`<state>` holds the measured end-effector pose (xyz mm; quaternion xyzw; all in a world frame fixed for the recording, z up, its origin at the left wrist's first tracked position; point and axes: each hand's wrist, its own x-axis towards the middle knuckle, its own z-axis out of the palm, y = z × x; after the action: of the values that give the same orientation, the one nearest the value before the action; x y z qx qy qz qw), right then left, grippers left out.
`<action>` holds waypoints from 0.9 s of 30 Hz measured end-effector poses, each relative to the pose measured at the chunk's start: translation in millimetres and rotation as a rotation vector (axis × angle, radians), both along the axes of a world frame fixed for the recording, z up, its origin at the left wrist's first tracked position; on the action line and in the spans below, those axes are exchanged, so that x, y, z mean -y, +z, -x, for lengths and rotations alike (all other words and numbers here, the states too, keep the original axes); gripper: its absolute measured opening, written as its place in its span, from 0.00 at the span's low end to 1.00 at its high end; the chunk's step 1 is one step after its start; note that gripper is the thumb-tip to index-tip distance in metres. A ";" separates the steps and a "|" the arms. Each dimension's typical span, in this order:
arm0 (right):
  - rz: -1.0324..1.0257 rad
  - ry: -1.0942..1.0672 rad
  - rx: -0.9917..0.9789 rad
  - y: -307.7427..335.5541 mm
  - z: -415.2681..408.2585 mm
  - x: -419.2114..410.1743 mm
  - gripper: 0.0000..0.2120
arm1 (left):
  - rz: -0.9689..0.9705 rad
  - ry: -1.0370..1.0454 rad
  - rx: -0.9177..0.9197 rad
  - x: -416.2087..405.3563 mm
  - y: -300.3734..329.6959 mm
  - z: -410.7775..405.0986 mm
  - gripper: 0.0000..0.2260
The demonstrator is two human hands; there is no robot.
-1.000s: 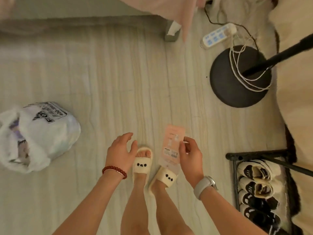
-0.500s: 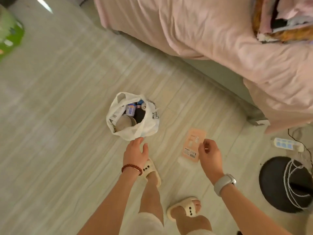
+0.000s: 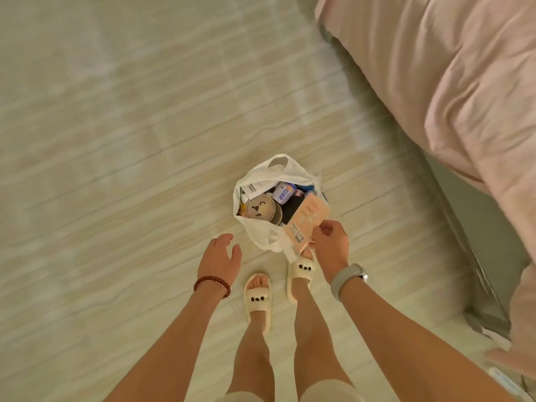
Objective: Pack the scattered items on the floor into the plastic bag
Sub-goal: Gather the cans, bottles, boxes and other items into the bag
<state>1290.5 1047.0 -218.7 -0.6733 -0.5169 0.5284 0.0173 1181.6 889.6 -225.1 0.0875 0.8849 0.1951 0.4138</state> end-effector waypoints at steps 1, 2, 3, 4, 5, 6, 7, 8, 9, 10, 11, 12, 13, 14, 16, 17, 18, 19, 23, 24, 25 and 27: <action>0.025 0.013 0.002 -10.3 8.1 -5.4 0.04 | 0.007 0.049 0.019 -2.8 -6.8 1.0 0.16; 0.049 0.024 0.011 -23.4 14.8 -10.4 0.04 | 0.016 0.105 0.039 -5.9 -14.8 1.5 0.15; 0.070 0.039 0.021 -38.2 21.2 -16.2 0.04 | 0.025 0.172 0.061 -9.2 -25.8 1.8 0.15; 0.088 0.055 0.027 -55.5 27.3 -23.0 0.03 | 0.031 0.246 0.081 -13.1 -39.9 2.6 0.15; 0.104 0.068 0.032 -74.9 32.9 -30.2 0.03 | 0.040 0.317 0.104 -17.7 -57.1 3.9 0.15; 0.119 0.072 0.040 -95.3 38.2 -37.6 0.03 | 0.056 0.378 0.131 -22.5 -75.8 5.2 0.15; 0.132 0.071 0.053 -116.7 43.4 -44.7 0.02 | 0.075 0.425 0.159 -27.4 -96.5 6.4 0.15; 0.142 0.069 0.067 -138.3 48.2 -51.5 0.03 | 0.089 0.460 0.185 -31.8 -118.0 7.1 0.15; 0.145 0.076 0.094 -161.2 50.3 -58.0 0.04 | 0.101 0.480 0.211 -35.9 -139.7 7.3 0.16; 0.138 0.149 0.163 -182.4 50.6 -64.7 0.05 | 0.115 0.480 0.228 -39.7 -160.3 7.3 0.17; 0.120 0.282 0.275 -198.6 49.4 -71.4 0.08 | 0.130 0.461 0.239 -43.3 -179.3 7.0 0.18; 0.107 0.435 0.406 -212.2 46.7 -78.5 0.09 | 0.139 0.439 0.250 -46.9 -197.9 6.9 0.18; 0.081 0.563 0.519 -224.6 44.2 -86.3 0.10 | 0.137 0.422 0.260 -50.7 -217.6 8.2 0.19; 0.047 0.660 0.585 -235.4 43.7 -94.1 0.11 | 0.131 0.418 0.267 -54.4 -237.4 11.0 0.19; -0.095 0.794 0.602 -257.1 51.3 -107.7 0.14 | 0.127 0.480 0.293 -61.3 -274.5 17.9 0.22; -0.208 0.880 0.573 -270.9 58.6 -114.5 0.14 | 0.133 0.519 0.308 -64.6 -292.4 21.2 0.24; -0.322 0.984 0.537 -285.7 67.0 -121.6 0.15 | 0.151 0.550 0.321 -67.6 -309.0 23.4 0.27; -0.423 1.095 0.498 -300.7 77.8 -129.4 0.18 | 0.178 0.575 0.335 -70.9 -324.6 25.1 0.29; -0.551 1.346 0.396 -354.5 130.4 -158.9 0.32 | 0.261 0.685 0.383 -77.9 -369.3 21.0 0.37; -0.541 1.375 0.380 -366.2 142.6 -163.0 0.34 | 0.263 0.714 0.419 -77.7 -376.2 18.2 0.38; -0.528 1.410 0.375 -376.6 154.0 -165.1 0.35 | 0.259 0.749 0.459 -77.3 -381.5 15.8 0.38; -0.471 1.492 0.405 -387.5 170.6 -165.9 0.34 | 0.231 0.796 0.476 -75.1 -387.2 11.6 0.33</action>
<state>1119.8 1212.9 -606.3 -0.2121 -0.9210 0.1458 -0.2925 1169.9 964.7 -612.3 -0.3519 0.7463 0.2532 0.5051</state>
